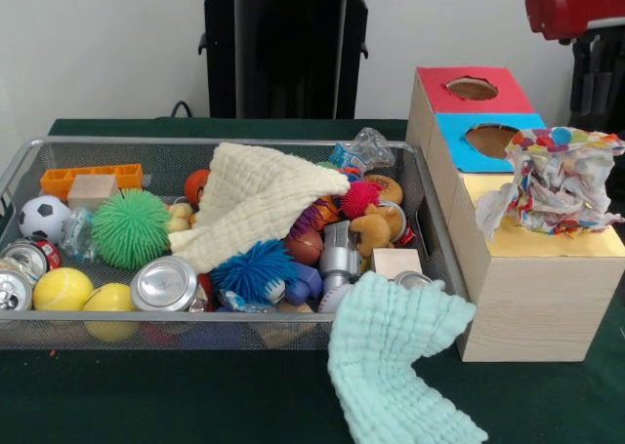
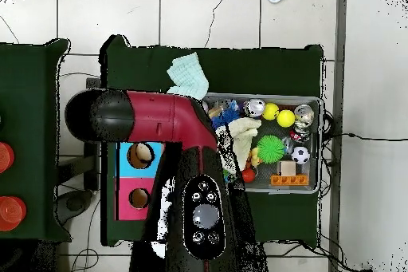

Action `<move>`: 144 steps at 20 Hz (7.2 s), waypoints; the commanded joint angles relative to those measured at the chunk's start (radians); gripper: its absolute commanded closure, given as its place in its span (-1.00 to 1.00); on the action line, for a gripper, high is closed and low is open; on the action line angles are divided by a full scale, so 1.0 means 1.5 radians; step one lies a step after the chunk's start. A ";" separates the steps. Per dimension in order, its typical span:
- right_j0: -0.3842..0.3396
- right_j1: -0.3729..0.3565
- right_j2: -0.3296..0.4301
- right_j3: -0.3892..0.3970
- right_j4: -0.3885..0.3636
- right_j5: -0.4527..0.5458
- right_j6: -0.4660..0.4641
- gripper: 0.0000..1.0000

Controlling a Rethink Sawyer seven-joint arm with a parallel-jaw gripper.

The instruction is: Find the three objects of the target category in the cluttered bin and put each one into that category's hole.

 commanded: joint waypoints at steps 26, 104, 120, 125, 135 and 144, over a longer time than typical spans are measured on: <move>0.009 0.110 0.036 0.039 -0.132 -0.110 0.060 1.00; 0.043 0.110 0.001 0.011 -0.119 -0.025 0.068 1.00; 0.043 0.082 0.001 0.024 -0.120 0.026 0.066 1.00; 0.039 0.065 0.001 0.043 -0.128 0.042 0.055 1.00; 0.031 0.071 -0.003 0.061 -0.155 0.002 0.048 1.00; 0.020 0.083 -0.002 0.063 -0.172 -0.024 0.032 1.00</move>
